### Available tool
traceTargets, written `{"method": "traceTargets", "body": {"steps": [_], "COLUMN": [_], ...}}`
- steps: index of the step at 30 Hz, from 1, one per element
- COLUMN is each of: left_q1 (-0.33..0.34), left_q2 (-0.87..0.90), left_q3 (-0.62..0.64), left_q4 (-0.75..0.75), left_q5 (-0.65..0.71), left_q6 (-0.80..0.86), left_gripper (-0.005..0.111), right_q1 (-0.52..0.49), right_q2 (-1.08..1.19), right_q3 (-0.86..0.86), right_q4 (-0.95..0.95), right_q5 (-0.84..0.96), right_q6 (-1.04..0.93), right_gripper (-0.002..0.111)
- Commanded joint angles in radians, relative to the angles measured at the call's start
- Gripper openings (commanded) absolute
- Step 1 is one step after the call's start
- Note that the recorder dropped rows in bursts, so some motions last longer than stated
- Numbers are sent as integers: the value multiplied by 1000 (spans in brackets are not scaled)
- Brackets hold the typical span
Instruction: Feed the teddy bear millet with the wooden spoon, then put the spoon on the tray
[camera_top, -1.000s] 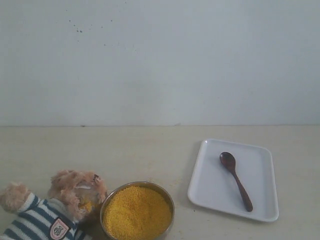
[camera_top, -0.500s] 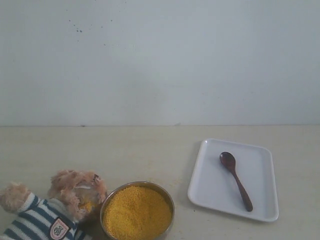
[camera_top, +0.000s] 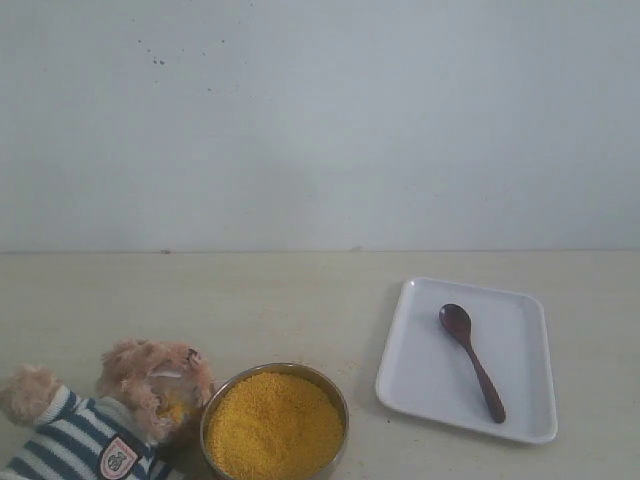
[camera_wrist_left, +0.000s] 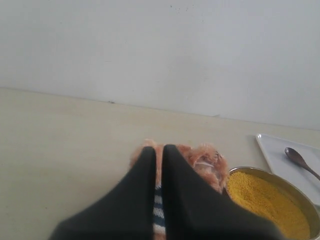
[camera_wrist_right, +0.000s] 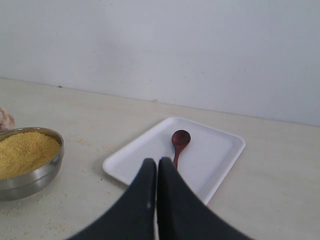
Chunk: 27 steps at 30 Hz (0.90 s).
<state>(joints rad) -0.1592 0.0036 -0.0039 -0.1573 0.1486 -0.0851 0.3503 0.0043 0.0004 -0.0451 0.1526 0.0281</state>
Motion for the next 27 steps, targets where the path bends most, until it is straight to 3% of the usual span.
{"method": "traceTargets", "body": {"steps": [1,27], "left_q1": [-2,-2], "left_q2": [-4,-4], "left_q3": [4,4], "left_q4": [5,-3], "left_q5": [-19,-21], "left_q6": [14,34], "left_gripper": [4,4], "right_q1": [-2,-2], "right_q2": [-4,-4], "right_q3": [0,0], "right_q4": [-4,-4], "right_q5": [-6,-6], "right_q6": [-4,-4], "right_gripper": [0,0]}}
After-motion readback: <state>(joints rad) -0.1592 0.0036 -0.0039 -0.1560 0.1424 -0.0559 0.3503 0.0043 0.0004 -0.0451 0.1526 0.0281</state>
